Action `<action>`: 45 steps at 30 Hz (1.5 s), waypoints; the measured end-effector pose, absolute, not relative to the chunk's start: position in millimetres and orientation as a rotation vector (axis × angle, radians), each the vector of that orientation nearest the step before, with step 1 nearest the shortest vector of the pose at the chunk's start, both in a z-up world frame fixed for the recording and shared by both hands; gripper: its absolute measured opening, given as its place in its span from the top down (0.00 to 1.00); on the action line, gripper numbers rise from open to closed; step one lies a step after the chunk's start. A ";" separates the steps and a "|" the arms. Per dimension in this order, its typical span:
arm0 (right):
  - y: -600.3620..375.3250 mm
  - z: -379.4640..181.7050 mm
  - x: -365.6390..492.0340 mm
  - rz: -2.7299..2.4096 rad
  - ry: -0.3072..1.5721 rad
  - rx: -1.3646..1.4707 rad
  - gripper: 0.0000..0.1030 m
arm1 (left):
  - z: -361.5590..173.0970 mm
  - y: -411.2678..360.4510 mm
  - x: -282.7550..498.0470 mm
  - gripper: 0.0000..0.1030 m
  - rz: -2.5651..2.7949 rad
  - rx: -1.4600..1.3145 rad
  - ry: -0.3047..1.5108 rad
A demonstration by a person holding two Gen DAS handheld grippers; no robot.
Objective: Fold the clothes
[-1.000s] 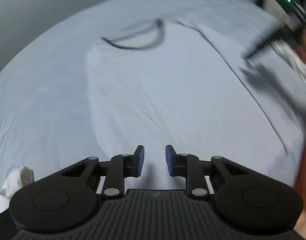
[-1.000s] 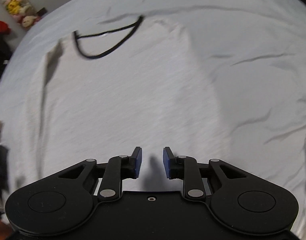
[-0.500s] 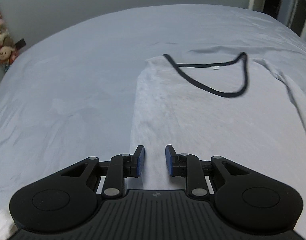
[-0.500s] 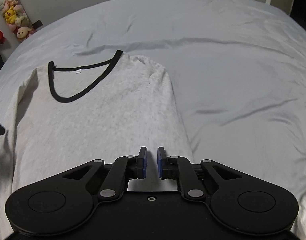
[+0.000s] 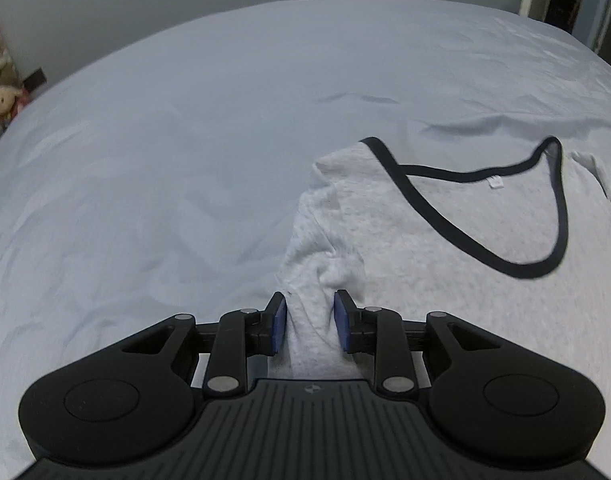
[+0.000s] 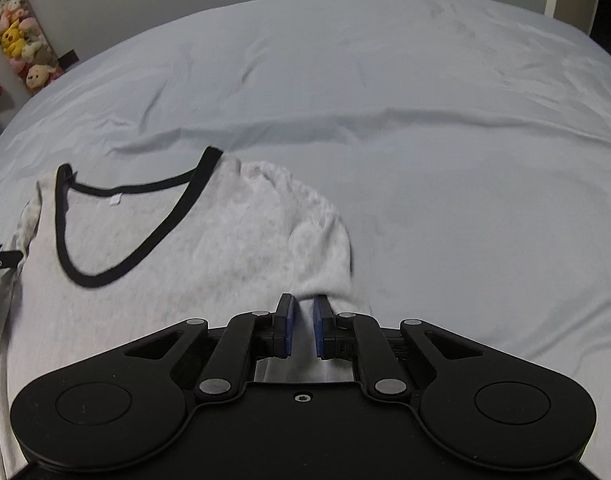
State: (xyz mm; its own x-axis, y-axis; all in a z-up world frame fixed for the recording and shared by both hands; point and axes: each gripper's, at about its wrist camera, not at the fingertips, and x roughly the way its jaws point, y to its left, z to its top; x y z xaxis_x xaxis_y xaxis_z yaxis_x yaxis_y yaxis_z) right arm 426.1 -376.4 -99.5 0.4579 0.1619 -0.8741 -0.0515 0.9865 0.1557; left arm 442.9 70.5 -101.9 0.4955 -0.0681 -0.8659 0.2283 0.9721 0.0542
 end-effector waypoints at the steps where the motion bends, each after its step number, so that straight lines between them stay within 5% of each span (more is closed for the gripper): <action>1: -376.6 -100.7 427.5 0.133 1.092 0.113 0.92 | -102.4 70.7 441.5 0.74 -0.186 0.174 1.033; 6: -379.9 -94.6 426.7 0.136 1.098 0.125 0.92 | -92.8 75.4 426.9 0.70 -0.201 0.183 1.001; 9: -383.1 -80.1 419.3 0.122 1.093 0.149 0.81 | -80.1 76.8 414.7 0.61 -0.209 0.211 0.974; 16: -367.9 -31.3 389.2 0.203 1.122 0.069 0.58 | -11.0 75.7 360.3 0.61 -0.288 0.352 0.881; 28: -316.7 73.5 283.9 0.404 1.139 -0.274 0.54 | 84.2 47.9 216.8 0.53 -0.463 0.741 0.791; 36: -291.6 70.5 182.7 0.537 1.185 -0.480 0.45 | 58.3 26.1 102.0 0.50 -0.670 0.956 0.787; 45: -264.7 -3.2 91.4 0.697 1.247 -0.662 0.45 | -25.0 6.5 22.9 0.50 -0.898 1.170 0.816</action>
State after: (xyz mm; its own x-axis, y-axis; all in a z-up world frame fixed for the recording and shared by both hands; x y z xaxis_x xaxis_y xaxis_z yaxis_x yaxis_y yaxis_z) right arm 91.4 -264.7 -3.2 0.1735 0.1085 -0.9788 -0.7768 0.6261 -0.0683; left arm 22.9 6.5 -25.0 0.4224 -0.1551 -0.8931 0.9038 0.1467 0.4020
